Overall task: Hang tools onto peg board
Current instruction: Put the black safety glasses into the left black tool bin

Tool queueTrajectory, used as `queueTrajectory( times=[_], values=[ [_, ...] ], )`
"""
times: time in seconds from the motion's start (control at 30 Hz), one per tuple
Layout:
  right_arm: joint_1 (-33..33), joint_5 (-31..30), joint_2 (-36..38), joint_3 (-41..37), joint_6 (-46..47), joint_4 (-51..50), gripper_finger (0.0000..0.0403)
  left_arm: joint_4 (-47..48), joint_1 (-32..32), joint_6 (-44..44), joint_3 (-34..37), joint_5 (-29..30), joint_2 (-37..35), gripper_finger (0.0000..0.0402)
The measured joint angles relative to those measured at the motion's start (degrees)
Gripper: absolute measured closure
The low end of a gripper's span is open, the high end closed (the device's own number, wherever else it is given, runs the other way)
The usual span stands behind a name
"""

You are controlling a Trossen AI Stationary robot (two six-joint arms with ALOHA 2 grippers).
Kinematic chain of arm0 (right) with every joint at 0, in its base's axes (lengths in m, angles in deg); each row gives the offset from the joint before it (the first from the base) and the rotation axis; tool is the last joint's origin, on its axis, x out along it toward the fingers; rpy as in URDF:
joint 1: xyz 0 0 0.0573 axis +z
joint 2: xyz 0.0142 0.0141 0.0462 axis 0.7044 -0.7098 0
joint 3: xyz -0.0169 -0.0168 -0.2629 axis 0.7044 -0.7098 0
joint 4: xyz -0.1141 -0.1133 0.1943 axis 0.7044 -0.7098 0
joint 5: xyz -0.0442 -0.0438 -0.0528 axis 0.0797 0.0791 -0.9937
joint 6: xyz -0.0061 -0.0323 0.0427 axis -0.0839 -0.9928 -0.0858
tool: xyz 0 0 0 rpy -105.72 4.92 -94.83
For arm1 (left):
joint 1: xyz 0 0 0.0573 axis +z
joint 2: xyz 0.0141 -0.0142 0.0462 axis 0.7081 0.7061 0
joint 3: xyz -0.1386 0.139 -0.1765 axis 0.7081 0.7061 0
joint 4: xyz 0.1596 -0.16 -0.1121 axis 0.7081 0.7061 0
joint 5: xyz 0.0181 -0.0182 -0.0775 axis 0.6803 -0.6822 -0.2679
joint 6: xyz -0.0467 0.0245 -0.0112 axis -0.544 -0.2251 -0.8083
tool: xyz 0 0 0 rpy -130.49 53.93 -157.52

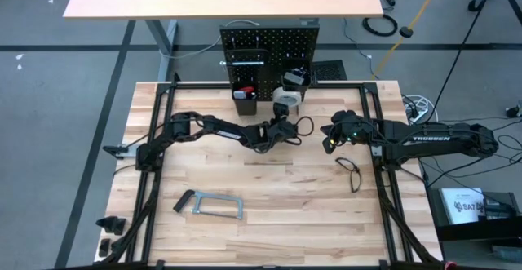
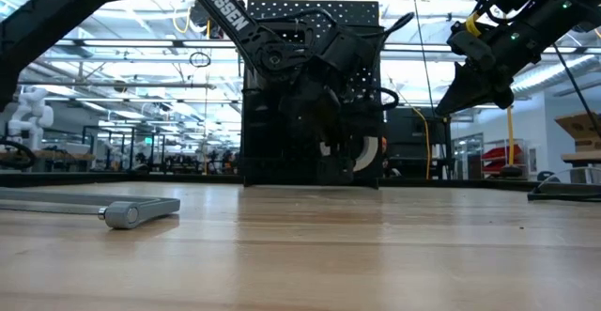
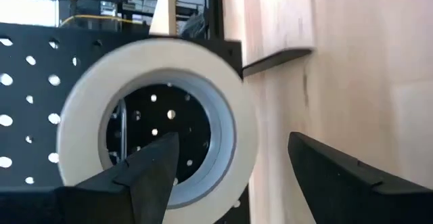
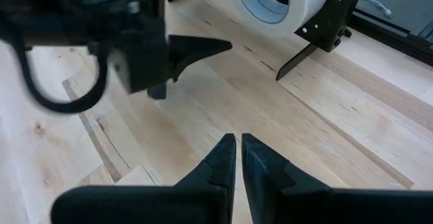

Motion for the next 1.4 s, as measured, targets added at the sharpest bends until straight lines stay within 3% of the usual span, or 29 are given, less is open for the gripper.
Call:
queueTrajectory(
  times=[0.3,0.77,0.87,1.17,1.27,1.4],
  values=[
    [0.0,0.22,0.0,-0.02,0.0,-0.61,0.0383,2.82,-4.46,-7.07,-0.02,1.78,-6.99,0.0118],
    [0.77,1.73,0.0,-0.02,-0.01,-0.92,0.0383,38.89,-13.4,-45.23,0.89,-8.99,-27.99,0.0118],
    [1.39,1.75,0.0,-0.02,0.56,-0.23,0.0383,43.41,-16.35,-51.42,4.32,-8.98,-31.87,0.0118],
    [3.15,1.73,-0.17,-0.02,3.01,1.64,0.0383,41.68,-24.92,-64.19,22.36,-8.95,-43.43,0.0118],
    [4.18,1.73,-1.18,-0.02,4.18,3.13,0.0383,44.36,-26.89,-67.14,25.23,-18.15,-46.74,0.0118],
    [5.85,1.73,-3.95,-0.02,4.52,4.49,0.0383,48.58,-28.4,-68.86,26.56,-35.19,-51.44,0.0118]
  ],
)
